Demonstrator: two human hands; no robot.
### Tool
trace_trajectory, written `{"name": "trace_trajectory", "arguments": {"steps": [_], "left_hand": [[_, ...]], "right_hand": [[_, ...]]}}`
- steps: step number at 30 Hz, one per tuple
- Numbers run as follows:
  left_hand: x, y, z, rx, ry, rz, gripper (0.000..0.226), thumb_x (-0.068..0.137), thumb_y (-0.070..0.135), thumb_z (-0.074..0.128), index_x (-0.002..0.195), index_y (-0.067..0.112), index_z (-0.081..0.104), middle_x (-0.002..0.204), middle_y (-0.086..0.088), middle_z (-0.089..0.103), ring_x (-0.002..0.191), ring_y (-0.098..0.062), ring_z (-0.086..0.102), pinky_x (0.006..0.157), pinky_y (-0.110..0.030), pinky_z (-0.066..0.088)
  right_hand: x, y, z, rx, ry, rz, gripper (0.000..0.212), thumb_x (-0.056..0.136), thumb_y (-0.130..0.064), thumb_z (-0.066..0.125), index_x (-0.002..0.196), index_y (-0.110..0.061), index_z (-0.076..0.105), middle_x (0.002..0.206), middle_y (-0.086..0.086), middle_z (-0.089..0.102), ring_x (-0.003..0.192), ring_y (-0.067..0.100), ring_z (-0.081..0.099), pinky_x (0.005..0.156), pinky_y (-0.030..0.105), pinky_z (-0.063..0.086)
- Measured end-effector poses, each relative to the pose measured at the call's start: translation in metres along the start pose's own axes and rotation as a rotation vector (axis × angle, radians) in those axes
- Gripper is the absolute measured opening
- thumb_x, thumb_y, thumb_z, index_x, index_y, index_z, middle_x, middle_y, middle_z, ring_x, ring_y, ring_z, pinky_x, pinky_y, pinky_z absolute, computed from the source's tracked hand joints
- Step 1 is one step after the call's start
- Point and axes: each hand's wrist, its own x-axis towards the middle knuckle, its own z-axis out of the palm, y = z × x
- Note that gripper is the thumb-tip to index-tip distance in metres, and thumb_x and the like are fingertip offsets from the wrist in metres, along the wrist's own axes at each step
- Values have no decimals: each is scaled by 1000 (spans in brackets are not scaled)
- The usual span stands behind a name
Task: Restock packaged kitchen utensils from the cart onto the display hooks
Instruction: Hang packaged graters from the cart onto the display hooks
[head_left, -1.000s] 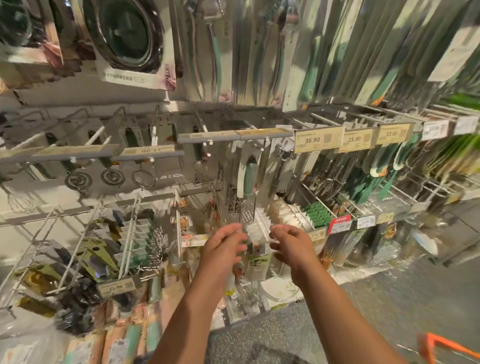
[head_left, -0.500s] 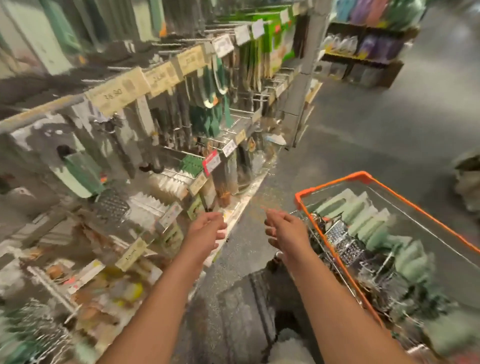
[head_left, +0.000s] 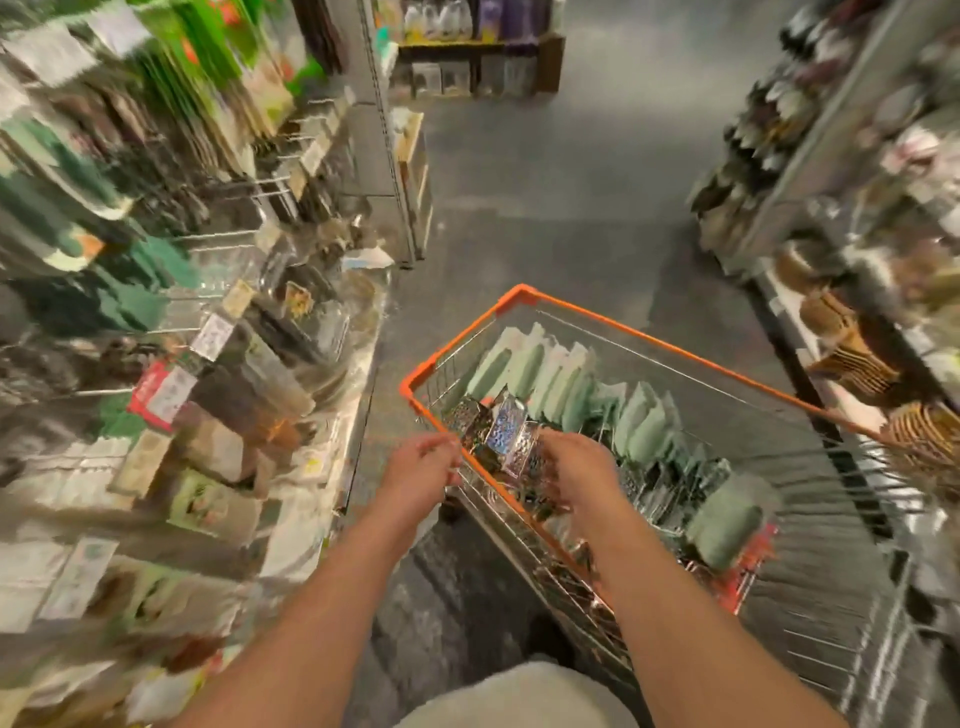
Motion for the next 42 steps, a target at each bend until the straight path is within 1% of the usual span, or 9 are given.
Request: {"name": "trace_trajectory", "arguments": {"steps": [4,7,11,20,28,31,37,39,42], "left_hand": [[37,16,47,84,-43,-12,13,99,14,57,102,23,67,90,-3,70,75,-18,61,61,-27,42],[61,19,68,109,-20,-29,13,100,15,57,99,23,67,89,-3,71,73,-19,60,65,-31,46],[89,18,89,203,-44,-74,16,102,18,57,113,27,64,103,-6,73,86,-22,64,80,-40,55],[190,11,111,351,-205,-209,26,104,20,52,129,27,51,90,0,62,56,-10,46,50,-23,37],[271,10,125,494,-224,-161,49,96,21,67,141,11,51,117,-7,66,102,-23,62,102,-41,51],[291,12,128,494,-260,-157,45,98,29,67,138,14,54,110,-5,67,86,-14,61,96,-37,52],[319,8,130,477,-382,-233,38,99,37,65,130,18,58,139,-9,61,119,-26,61,111,-45,46],[321,7,130,509,-443,-250,45,102,39,61,139,16,55,137,-4,59,121,-24,58,107,-36,42],[326,5,133,540,-507,-275,55,103,41,58,151,18,46,149,-7,53,130,-28,54,109,-43,42]], "right_hand": [[48,-2,-28,0,7,63,16,99,-29,68,102,-15,74,91,10,71,80,21,61,65,30,53],[72,-5,-45,-35,1,95,21,101,-28,66,97,-8,70,87,7,66,74,19,56,67,33,48],[105,-7,-58,-15,-15,132,18,103,-29,62,110,-13,67,105,7,69,83,19,61,81,38,55],[157,-13,-44,-13,91,243,31,104,-33,59,133,-20,59,114,0,66,98,21,68,89,46,61],[183,-32,-10,-6,214,347,49,106,-37,54,152,-23,44,151,-1,49,134,24,48,106,43,39],[200,-35,0,17,224,342,52,107,-37,52,156,-23,39,157,-1,45,140,24,46,111,44,37],[232,-35,17,19,297,360,51,110,-34,45,159,-21,35,160,-1,42,144,25,42,115,44,34],[241,-30,20,10,329,346,49,110,-32,45,157,-20,37,158,-1,44,142,24,43,114,42,35],[252,-22,26,17,375,357,46,110,-30,44,155,-21,38,156,2,45,139,24,45,109,40,37]]}}
